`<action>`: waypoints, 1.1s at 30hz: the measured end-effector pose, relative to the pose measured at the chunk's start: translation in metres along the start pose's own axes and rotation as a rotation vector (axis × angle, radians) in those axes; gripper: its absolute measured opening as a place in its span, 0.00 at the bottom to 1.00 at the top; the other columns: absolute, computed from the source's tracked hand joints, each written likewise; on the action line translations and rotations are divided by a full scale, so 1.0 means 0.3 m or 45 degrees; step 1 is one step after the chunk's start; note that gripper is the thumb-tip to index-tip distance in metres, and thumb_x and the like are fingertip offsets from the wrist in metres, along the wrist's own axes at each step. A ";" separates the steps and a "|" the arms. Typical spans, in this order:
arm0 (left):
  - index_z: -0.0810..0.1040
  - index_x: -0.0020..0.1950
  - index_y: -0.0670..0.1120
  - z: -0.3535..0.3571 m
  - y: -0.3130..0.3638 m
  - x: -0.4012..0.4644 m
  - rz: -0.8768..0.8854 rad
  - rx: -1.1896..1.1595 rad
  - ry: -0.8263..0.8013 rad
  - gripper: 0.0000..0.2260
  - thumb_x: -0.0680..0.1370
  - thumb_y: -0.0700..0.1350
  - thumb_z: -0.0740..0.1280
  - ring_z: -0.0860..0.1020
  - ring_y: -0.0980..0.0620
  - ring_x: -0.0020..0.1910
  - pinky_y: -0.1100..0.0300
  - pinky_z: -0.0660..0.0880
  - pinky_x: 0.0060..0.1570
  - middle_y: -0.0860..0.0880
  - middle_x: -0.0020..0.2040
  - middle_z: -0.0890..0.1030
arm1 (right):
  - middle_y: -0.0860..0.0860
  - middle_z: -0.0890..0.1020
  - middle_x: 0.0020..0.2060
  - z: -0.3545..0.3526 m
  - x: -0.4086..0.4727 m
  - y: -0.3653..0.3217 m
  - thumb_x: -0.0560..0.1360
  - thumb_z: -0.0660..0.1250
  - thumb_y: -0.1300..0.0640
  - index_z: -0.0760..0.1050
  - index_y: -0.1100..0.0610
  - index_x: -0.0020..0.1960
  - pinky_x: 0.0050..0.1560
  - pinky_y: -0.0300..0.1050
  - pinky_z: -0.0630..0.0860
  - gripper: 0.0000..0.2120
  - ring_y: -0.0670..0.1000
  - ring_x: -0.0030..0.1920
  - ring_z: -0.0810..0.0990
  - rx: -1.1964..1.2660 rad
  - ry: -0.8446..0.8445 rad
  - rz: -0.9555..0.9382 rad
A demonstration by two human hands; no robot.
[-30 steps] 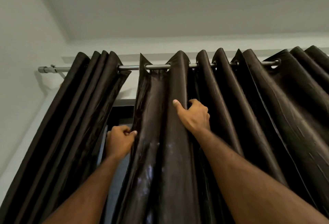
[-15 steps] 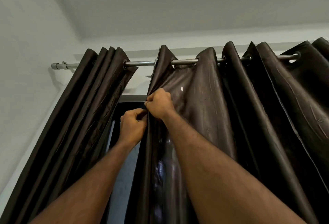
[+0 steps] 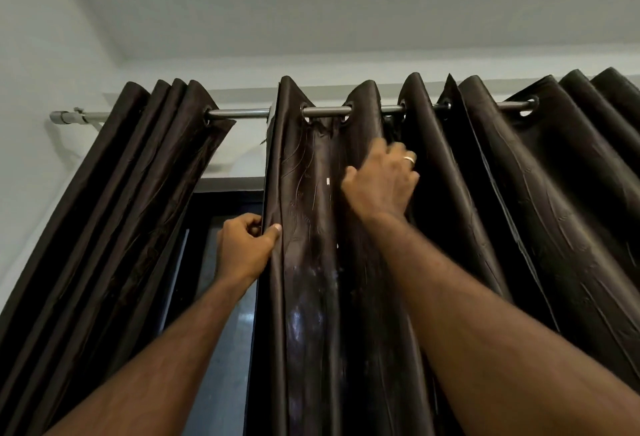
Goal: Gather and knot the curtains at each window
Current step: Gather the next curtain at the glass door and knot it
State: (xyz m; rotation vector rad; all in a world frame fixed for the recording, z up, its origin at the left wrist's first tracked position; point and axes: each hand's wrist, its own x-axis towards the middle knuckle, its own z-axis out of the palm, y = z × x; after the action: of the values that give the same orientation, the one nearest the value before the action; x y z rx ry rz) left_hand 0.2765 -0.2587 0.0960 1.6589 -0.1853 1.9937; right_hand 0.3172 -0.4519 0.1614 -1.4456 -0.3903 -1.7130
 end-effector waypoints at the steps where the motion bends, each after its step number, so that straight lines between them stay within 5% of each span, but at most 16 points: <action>1: 0.83 0.45 0.46 -0.004 -0.004 -0.005 0.002 -0.012 -0.013 0.02 0.76 0.42 0.75 0.78 0.59 0.34 0.67 0.71 0.33 0.53 0.35 0.80 | 0.58 0.75 0.63 -0.003 0.016 0.042 0.74 0.71 0.45 0.72 0.55 0.65 0.61 0.59 0.72 0.24 0.61 0.66 0.72 -0.002 -0.058 0.120; 7: 0.86 0.47 0.46 -0.017 -0.014 -0.011 0.078 -0.043 -0.019 0.01 0.77 0.42 0.74 0.79 0.60 0.34 0.69 0.75 0.34 0.54 0.35 0.82 | 0.58 0.81 0.55 0.023 0.002 0.084 0.78 0.69 0.59 0.79 0.58 0.58 0.57 0.55 0.80 0.09 0.62 0.60 0.80 0.187 -0.296 0.325; 13: 0.87 0.44 0.46 -0.023 -0.017 0.018 0.203 -0.013 -0.079 0.04 0.75 0.44 0.73 0.82 0.55 0.34 0.51 0.81 0.39 0.54 0.34 0.84 | 0.60 0.82 0.54 0.102 -0.055 -0.247 0.77 0.69 0.59 0.79 0.58 0.47 0.56 0.51 0.81 0.02 0.64 0.56 0.81 0.443 -0.591 -0.014; 20: 0.78 0.33 0.45 0.000 -0.013 0.015 0.184 -0.027 -0.088 0.21 0.75 0.61 0.64 0.76 0.50 0.27 0.49 0.74 0.29 0.49 0.27 0.77 | 0.53 0.80 0.37 0.190 -0.080 -0.212 0.76 0.71 0.61 0.72 0.56 0.29 0.43 0.37 0.71 0.18 0.51 0.41 0.79 0.628 -0.606 0.075; 22: 0.78 0.32 0.47 0.021 -0.007 0.003 0.218 -0.019 -0.092 0.22 0.72 0.64 0.66 0.74 0.53 0.26 0.55 0.70 0.27 0.51 0.26 0.77 | 0.50 0.79 0.34 0.178 -0.086 -0.191 0.77 0.72 0.62 0.75 0.55 0.31 0.43 0.38 0.74 0.16 0.48 0.38 0.79 0.668 -0.626 0.036; 25: 0.80 0.36 0.48 0.056 -0.006 -0.013 0.263 0.100 -0.140 0.17 0.70 0.62 0.70 0.79 0.51 0.30 0.55 0.74 0.29 0.51 0.29 0.79 | 0.52 0.85 0.43 0.138 -0.072 -0.158 0.77 0.72 0.63 0.85 0.55 0.48 0.44 0.41 0.81 0.04 0.47 0.40 0.83 0.741 -0.707 0.008; 28: 0.75 0.34 0.46 0.086 -0.009 -0.024 0.253 0.180 -0.094 0.14 0.72 0.55 0.67 0.78 0.41 0.34 0.50 0.76 0.33 0.48 0.27 0.75 | 0.53 0.85 0.47 0.078 -0.043 -0.090 0.75 0.69 0.59 0.85 0.52 0.50 0.48 0.45 0.82 0.07 0.52 0.46 0.83 0.530 -0.374 -0.051; 31: 0.81 0.40 0.45 0.097 -0.027 -0.037 0.207 0.174 -0.074 0.11 0.73 0.53 0.69 0.79 0.44 0.31 0.47 0.79 0.34 0.48 0.27 0.77 | 0.54 0.79 0.57 0.016 -0.002 0.026 0.76 0.69 0.52 0.79 0.53 0.58 0.59 0.54 0.74 0.12 0.57 0.60 0.76 0.083 0.019 -0.086; 33: 0.83 0.43 0.47 0.092 -0.038 -0.043 0.184 0.149 -0.069 0.13 0.73 0.55 0.69 0.80 0.47 0.31 0.48 0.80 0.33 0.49 0.29 0.80 | 0.57 0.74 0.64 -0.004 0.026 0.115 0.74 0.72 0.44 0.73 0.55 0.65 0.63 0.58 0.70 0.24 0.60 0.67 0.71 -0.116 0.032 0.088</action>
State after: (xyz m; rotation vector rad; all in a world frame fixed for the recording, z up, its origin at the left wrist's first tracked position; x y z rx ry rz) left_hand 0.3073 -0.2649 0.0875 1.8204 -0.2172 2.1027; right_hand 0.3426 -0.4766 0.1589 -1.4840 -0.2491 -1.7104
